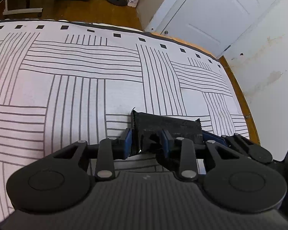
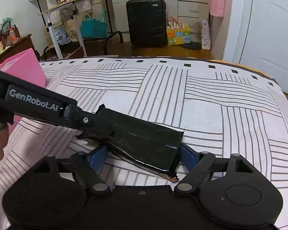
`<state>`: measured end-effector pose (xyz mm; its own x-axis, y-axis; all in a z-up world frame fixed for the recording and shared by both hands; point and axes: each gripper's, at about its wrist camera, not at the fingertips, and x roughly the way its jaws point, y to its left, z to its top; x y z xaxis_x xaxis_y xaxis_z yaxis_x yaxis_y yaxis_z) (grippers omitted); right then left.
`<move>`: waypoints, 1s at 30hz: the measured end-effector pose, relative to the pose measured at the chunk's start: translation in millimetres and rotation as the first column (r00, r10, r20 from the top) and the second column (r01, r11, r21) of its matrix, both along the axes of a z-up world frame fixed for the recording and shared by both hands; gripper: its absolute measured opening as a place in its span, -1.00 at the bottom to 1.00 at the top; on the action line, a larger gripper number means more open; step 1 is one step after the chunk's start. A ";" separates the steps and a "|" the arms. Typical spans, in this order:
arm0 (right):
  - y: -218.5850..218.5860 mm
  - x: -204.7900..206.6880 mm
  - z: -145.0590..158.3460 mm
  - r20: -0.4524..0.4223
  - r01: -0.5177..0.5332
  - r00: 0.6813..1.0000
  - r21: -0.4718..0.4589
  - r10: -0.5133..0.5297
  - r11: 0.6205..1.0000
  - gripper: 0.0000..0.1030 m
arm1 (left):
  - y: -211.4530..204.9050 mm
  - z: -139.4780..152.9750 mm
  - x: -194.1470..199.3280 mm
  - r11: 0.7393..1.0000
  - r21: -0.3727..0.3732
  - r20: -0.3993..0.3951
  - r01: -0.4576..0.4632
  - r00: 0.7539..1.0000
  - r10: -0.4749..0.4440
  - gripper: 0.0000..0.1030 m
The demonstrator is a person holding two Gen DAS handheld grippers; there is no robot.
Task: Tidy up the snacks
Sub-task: 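Lift the black pouch with the left tool and carry it over the box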
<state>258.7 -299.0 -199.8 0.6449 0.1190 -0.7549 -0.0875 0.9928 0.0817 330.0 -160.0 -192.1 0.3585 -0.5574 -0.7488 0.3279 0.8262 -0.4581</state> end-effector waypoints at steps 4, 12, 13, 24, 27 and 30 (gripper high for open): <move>8.2 -4.3 6.9 -0.009 -0.006 1.000 0.011 0.006 1.000 0.64 | 8.9 10.3 -6.0 1.000 0.006 -0.004 -0.008 1.000 0.008 -0.38; 33.4 -24.1 30.6 -0.025 -0.008 1.000 -0.058 0.006 0.998 0.63 | 19.1 31.8 -28.9 0.998 0.060 0.001 -0.006 1.000 0.006 -0.38; 36.0 -27.9 34.3 -0.022 -0.011 1.000 -0.070 0.009 0.997 0.63 | 20.9 34.8 -32.6 0.998 0.061 0.001 -0.003 1.000 0.003 -0.38; 58.2 -76.7 67.2 -0.026 0.020 0.999 -0.096 -0.023 0.995 0.62 | 28.8 71.0 -79.5 0.993 0.117 0.008 0.018 1.000 -0.019 -0.38; 64.4 -93.8 74.1 -0.038 0.025 0.999 -0.074 -0.028 0.997 0.61 | 34.0 80.9 -98.0 0.989 0.142 0.019 0.044 0.999 -0.047 -0.37; 73.9 -110.1 81.1 -0.046 0.009 0.999 -0.063 -0.012 0.998 0.58 | 41.9 89.3 -116.2 0.982 0.177 0.025 0.060 0.998 -0.066 -0.37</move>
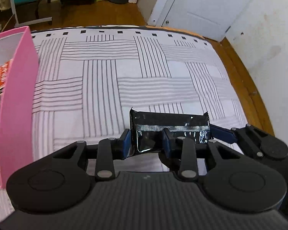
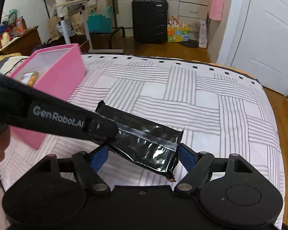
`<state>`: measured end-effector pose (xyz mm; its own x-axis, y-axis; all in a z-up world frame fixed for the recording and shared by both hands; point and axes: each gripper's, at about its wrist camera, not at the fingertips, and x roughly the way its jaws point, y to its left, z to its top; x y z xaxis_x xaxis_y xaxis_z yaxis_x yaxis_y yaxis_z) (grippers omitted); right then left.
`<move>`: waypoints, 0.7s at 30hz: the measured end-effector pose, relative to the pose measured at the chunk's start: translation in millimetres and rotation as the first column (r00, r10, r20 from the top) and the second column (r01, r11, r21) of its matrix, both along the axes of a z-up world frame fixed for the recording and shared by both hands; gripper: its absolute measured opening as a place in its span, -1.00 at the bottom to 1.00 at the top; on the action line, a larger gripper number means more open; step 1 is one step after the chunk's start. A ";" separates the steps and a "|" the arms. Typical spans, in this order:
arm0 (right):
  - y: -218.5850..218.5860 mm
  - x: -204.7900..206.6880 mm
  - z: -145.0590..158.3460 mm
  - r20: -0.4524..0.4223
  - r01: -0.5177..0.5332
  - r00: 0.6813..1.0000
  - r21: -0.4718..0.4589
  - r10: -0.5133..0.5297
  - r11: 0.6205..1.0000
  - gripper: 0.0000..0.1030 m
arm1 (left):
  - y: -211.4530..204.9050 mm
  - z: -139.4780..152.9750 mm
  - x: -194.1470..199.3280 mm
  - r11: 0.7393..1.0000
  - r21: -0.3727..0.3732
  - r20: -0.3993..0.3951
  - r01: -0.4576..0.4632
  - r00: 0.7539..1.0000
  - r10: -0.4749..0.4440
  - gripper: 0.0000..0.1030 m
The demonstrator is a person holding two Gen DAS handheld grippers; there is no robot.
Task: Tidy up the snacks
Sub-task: 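Lift the black pouch with the left tool and carry it over the box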
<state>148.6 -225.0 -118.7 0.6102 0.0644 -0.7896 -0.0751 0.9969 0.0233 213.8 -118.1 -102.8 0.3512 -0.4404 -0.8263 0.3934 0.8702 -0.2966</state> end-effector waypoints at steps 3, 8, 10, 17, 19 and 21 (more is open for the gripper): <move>11.0 -13.9 5.9 -0.008 -0.012 1.000 0.026 0.013 1.000 0.58 | 12.5 6.8 -19.8 1.000 0.021 0.013 0.003 1.000 -0.003 -0.37; 28.1 -34.7 13.8 0.003 -0.032 0.999 0.045 0.031 0.998 0.58 | 33.5 19.3 -51.5 0.999 0.042 0.051 -0.005 0.999 0.003 -0.37; 35.4 -42.8 18.9 0.008 -0.034 0.999 0.042 0.034 0.999 0.58 | 41.2 24.3 -62.3 0.999 0.039 0.066 -0.010 0.998 0.007 -0.37; 60.2 -61.2 39.3 0.032 -0.053 0.998 0.020 0.053 0.998 0.58 | 73.3 42.4 -88.9 1.000 -0.004 0.099 -0.030 0.995 0.030 -0.37; 67.0 -64.3 44.4 0.034 -0.063 0.997 0.013 0.063 0.998 0.58 | 83.6 46.3 -96.0 0.999 -0.017 0.107 -0.042 0.993 0.043 -0.37; 75.9 -68.6 49.4 0.034 -0.070 0.997 -0.007 0.070 0.998 0.58 | 92.9 48.9 -100.2 0.999 -0.028 0.108 -0.044 0.993 0.047 -0.37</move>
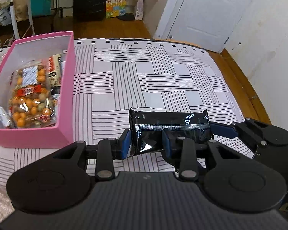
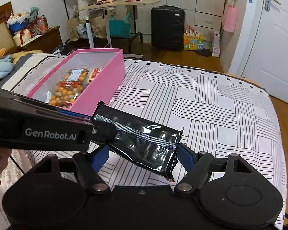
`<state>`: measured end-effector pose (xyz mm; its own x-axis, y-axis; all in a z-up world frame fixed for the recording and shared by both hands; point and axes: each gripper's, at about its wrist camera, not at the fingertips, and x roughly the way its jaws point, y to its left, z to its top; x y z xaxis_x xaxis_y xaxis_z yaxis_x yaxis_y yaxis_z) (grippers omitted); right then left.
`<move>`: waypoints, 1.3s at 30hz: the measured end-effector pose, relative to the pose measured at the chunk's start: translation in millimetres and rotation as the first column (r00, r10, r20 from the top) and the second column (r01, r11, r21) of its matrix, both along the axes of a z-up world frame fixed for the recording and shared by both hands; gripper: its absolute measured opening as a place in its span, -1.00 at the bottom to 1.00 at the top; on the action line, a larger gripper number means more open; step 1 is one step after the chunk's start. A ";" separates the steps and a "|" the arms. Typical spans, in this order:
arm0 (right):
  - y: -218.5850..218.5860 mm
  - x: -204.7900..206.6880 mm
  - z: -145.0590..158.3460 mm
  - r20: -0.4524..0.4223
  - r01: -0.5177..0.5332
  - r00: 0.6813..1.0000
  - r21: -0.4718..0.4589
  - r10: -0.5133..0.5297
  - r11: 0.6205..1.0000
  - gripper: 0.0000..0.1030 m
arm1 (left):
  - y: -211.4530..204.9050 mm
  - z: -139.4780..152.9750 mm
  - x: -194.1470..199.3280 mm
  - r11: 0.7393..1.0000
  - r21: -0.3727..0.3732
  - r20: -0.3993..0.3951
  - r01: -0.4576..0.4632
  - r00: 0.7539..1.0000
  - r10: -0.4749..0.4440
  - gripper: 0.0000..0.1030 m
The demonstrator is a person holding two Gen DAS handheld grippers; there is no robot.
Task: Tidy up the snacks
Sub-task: 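Lift the black pouch with the left tool and carry it over the box, then lower the black pouch into the box and open the left tool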
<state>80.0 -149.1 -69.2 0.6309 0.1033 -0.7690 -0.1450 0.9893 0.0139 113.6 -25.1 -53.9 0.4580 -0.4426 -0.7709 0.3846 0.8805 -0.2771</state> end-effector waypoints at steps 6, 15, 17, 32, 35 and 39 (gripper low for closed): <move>29.9 -7.3 17.3 0.037 -0.037 0.999 -0.063 0.040 0.997 0.58 | 29.9 11.7 -14.1 1.000 -0.031 0.027 -0.004 1.000 0.005 -0.36; 79.0 12.7 40.6 0.126 -0.141 0.980 -0.087 0.151 0.986 0.58 | 86.4 32.0 -4.3 0.995 -0.064 0.105 -0.073 0.991 0.079 -0.36; 89.8 22.8 45.5 0.150 -0.184 0.969 -0.080 0.194 0.980 0.58 | 100.7 33.7 5.2 0.993 -0.061 0.109 -0.101 0.988 0.107 -0.36; 115.9 111.5 14.5 0.205 -0.339 0.930 0.156 0.305 0.928 0.57 | 190.0 3.3 94.5 0.949 -0.131 0.042 -0.286 0.955 0.293 -0.35; 110.2 115.9 -0.8 0.204 -0.335 0.933 0.186 0.298 0.924 0.53 | 195.6 -11.5 101.3 0.942 -0.161 0.018 -0.295 0.953 0.302 -0.35; 107.1 123.4 -18.8 0.210 -0.328 0.936 0.223 0.283 0.918 0.28 | 192.0 -26.8 106.9 0.943 -0.130 0.022 -0.306 0.950 0.311 -0.35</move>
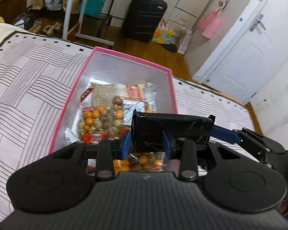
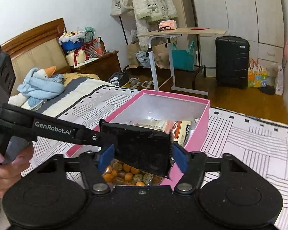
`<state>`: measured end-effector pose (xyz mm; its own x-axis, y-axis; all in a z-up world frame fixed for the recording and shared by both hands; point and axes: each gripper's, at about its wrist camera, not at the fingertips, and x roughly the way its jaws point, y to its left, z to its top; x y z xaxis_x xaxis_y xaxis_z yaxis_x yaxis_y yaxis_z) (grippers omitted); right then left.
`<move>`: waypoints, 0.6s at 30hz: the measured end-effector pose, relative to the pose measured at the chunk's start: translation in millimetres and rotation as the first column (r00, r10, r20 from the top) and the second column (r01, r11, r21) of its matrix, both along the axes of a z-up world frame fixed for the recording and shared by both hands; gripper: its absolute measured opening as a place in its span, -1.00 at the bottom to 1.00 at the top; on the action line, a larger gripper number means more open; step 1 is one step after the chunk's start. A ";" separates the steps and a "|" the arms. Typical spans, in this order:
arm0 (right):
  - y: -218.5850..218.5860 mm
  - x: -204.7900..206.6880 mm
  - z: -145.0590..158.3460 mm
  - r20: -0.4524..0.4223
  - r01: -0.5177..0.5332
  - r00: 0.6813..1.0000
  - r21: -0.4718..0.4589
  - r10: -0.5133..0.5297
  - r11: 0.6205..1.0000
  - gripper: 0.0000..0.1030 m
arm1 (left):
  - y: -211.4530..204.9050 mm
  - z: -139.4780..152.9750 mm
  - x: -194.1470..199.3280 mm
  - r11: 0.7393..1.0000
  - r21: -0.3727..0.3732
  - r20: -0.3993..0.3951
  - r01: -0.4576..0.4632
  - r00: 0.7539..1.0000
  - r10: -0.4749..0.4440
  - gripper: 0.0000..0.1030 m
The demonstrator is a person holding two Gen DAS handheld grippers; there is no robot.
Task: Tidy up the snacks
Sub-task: 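Lower the black pouch into the box and open the left tool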
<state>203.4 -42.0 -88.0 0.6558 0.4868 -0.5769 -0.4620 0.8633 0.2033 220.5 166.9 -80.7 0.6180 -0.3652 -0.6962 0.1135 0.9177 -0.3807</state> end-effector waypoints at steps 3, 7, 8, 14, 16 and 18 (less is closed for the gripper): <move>0.0 8.2 -11.3 -0.014 0.006 1.000 0.044 -0.006 0.999 0.20 | -0.7 -4.4 4.3 0.999 0.040 0.006 -0.026 1.000 0.026 -0.34; 2.4 14.8 -23.3 -0.038 -0.002 0.999 0.042 0.004 0.999 0.18 | 4.6 -13.0 11.3 0.997 0.053 -0.012 -0.053 0.998 0.054 -0.33; 3.0 14.2 -24.8 -0.038 -0.002 0.999 0.035 0.004 0.999 0.18 | 5.6 -15.3 12.7 0.997 0.054 -0.017 -0.061 0.998 0.062 -0.33; 4.6 9.0 -22.6 0.011 0.015 1.000 -0.040 -0.015 0.999 0.23 | 4.1 -18.6 12.4 0.991 0.096 0.012 -0.088 0.996 0.087 -0.20; 4.8 5.4 -21.9 0.021 0.019 1.000 -0.054 -0.018 0.998 0.24 | 3.7 -18.6 10.9 0.991 0.098 0.018 -0.096 0.995 0.095 -0.20; 3.4 0.9 -19.9 0.028 0.023 0.999 -0.064 -0.021 0.998 0.24 | 2.8 -17.8 7.0 0.990 0.104 0.031 -0.097 0.995 0.094 -0.20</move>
